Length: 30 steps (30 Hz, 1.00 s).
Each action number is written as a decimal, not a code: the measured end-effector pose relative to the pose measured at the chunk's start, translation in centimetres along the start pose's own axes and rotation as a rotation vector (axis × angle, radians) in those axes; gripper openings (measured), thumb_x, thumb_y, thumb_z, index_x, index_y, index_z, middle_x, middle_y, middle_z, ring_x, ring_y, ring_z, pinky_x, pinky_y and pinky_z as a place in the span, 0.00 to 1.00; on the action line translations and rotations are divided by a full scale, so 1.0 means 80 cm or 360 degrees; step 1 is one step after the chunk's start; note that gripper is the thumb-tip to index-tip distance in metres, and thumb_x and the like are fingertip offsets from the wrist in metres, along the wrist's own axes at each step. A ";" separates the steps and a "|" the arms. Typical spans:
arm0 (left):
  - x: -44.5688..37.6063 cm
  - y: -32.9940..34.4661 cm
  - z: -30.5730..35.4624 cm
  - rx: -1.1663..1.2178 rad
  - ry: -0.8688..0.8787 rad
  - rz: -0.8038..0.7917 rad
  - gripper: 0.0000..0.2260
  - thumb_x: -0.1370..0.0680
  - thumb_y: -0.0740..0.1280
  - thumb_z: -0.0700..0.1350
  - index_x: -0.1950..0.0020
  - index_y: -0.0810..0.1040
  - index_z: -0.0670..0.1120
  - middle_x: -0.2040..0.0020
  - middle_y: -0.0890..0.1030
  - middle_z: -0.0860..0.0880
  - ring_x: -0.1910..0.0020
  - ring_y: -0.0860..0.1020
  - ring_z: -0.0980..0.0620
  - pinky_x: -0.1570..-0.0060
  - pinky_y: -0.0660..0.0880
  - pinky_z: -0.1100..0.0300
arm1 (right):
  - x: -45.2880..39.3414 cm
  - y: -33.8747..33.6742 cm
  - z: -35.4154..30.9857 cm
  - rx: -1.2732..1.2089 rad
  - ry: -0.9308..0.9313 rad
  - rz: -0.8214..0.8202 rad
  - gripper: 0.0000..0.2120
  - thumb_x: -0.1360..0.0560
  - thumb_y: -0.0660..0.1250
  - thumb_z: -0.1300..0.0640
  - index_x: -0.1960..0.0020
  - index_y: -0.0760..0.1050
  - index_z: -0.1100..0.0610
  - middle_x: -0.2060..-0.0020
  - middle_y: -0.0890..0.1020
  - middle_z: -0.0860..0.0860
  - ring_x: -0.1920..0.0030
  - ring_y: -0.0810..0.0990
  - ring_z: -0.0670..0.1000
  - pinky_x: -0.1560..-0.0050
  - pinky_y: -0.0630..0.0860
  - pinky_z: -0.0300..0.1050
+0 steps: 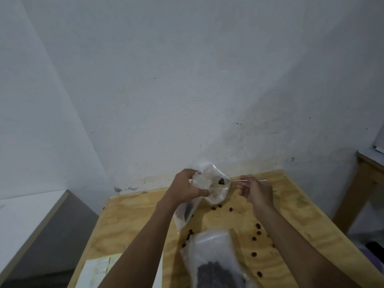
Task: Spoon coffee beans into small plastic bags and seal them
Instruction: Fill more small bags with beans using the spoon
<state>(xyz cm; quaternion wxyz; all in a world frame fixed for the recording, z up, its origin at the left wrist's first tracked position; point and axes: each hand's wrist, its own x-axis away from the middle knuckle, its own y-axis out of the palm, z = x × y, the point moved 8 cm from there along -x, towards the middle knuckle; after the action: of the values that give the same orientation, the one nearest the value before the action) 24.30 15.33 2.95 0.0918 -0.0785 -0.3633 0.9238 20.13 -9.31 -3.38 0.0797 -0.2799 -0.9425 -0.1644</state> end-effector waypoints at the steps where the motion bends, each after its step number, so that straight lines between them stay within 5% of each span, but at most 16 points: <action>1: 0.005 0.000 0.000 -0.0021 0.0025 0.0026 0.35 0.35 0.83 0.51 0.30 0.76 0.49 0.37 0.75 0.53 0.40 0.74 0.54 0.47 0.71 0.64 | 0.002 0.001 -0.006 0.0002 -0.0010 -0.0003 0.09 0.21 0.66 0.63 0.52 0.83 0.66 0.60 0.87 0.63 0.68 0.81 0.53 0.67 0.78 0.46; 10: 0.036 -0.001 0.018 -0.0253 0.0175 0.0128 0.39 0.34 0.81 0.56 0.27 0.71 0.47 0.41 0.75 0.48 0.44 0.75 0.49 0.47 0.73 0.57 | 0.046 0.020 -0.070 -0.0062 -0.0134 -0.0162 0.10 0.19 0.64 0.63 0.52 0.82 0.67 0.62 0.87 0.61 0.66 0.81 0.52 0.67 0.80 0.43; 17: 0.036 -0.007 0.023 -0.0150 0.0132 0.0192 0.47 0.37 0.82 0.59 0.24 0.67 0.43 0.36 0.78 0.47 0.40 0.77 0.48 0.46 0.74 0.57 | 0.082 0.059 -0.087 0.0584 -0.0525 -0.0507 0.11 0.18 0.63 0.59 0.53 0.84 0.60 0.64 0.87 0.53 0.65 0.84 0.55 0.58 0.83 0.55; 21: 0.037 -0.025 0.014 -0.0050 0.0108 0.0272 0.37 0.36 0.82 0.57 0.32 0.73 0.45 0.46 0.79 0.51 0.51 0.78 0.53 0.58 0.74 0.62 | 0.083 0.055 -0.097 0.0364 -0.0680 -0.0365 0.11 0.18 0.64 0.59 0.53 0.84 0.57 0.62 0.87 0.53 0.61 0.85 0.54 0.62 0.84 0.53; 24: 0.035 -0.042 -0.008 0.0157 -0.0003 0.0340 0.31 0.36 0.83 0.55 0.37 0.77 0.48 0.46 0.81 0.54 0.51 0.79 0.58 0.57 0.75 0.67 | 0.074 0.044 -0.099 0.0421 -0.0819 -0.0133 0.12 0.17 0.63 0.57 0.52 0.85 0.56 0.62 0.86 0.50 0.62 0.85 0.48 0.61 0.84 0.53; 30: 0.009 -0.039 -0.027 0.0493 -0.0246 0.0153 0.25 0.40 0.80 0.59 0.47 0.86 0.50 0.49 0.86 0.53 0.49 0.84 0.52 0.44 0.81 0.45 | 0.056 0.074 -0.071 0.1046 -0.1049 -0.0322 0.11 0.18 0.66 0.56 0.47 0.87 0.56 0.53 0.88 0.49 0.53 0.86 0.48 0.49 0.82 0.47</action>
<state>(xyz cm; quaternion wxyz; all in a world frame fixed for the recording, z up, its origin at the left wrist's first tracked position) 24.39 19.18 3.43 0.0304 -0.0094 -0.2183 0.9754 20.02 -4.41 4.61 -0.1556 -0.1839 -0.9421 0.2331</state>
